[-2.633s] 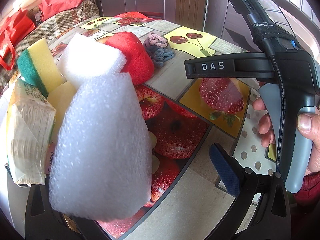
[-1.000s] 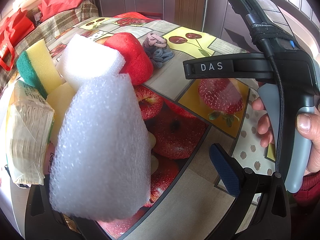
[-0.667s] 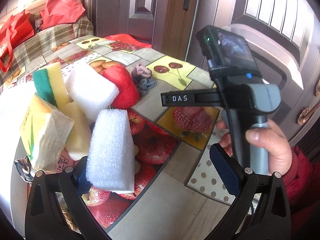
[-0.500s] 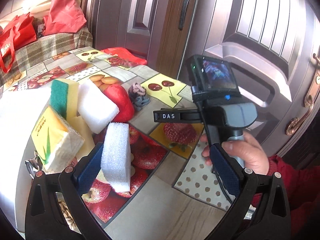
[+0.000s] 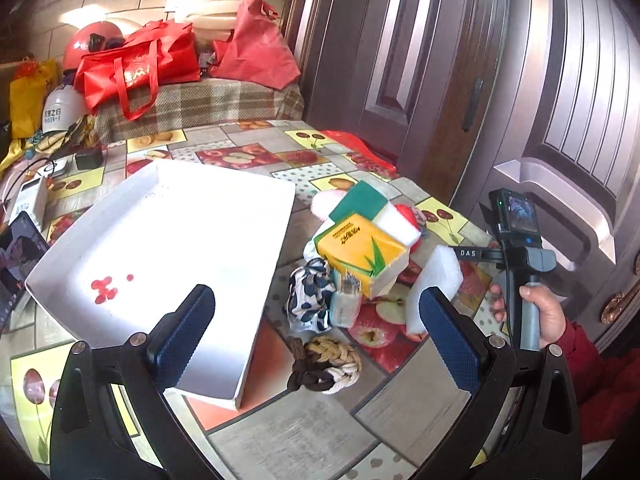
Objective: Organize soft objects
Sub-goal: 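Lower the left gripper onto the beige-brown braided rope knot and close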
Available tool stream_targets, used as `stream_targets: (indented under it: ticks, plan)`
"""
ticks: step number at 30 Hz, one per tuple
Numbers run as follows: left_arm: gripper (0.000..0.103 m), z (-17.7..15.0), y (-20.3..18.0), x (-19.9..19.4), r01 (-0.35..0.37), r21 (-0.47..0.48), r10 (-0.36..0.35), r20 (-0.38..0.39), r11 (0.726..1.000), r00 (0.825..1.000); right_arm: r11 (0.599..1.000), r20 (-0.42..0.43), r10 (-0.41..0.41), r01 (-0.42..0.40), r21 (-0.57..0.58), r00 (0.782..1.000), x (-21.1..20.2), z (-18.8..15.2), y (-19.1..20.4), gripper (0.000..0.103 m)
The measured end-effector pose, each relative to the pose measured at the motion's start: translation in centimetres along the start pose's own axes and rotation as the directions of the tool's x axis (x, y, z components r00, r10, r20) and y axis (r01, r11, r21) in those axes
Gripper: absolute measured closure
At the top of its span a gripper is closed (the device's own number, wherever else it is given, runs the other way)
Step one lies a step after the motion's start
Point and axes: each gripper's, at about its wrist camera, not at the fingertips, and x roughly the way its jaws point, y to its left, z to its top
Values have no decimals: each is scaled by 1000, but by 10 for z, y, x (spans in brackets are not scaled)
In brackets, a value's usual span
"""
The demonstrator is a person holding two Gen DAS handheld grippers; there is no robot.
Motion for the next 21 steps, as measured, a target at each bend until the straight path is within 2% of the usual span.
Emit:
stream_targets:
  ticks: [3,5,9,13,16,21]
  plan:
    - [0,-16,-12,7,56,54,-53,-54,997,997,1000,0,0,0,0,1000,0,0,0,0]
    - [0,-27,-27,17,72,106,-61,-102,992,993,1000,0,0,0,0,1000,0,0,0,0]
    - [0,-42,-49,49,21,167,14,-208,986,978,1000,0,0,0,0,1000,0,0,0,0]
    - [0,-46,-51,66,-56,176,96,-233,983,968,1000,0,0,0,0,1000,0,0,0,0]
    - [0,-46,-50,74,-71,174,114,-252,982,961,1000,0,0,0,0,1000,0,0,0,0]
    - [0,-50,-54,84,-54,181,107,-296,982,949,1000,0,0,0,0,1000,0,0,0,0]
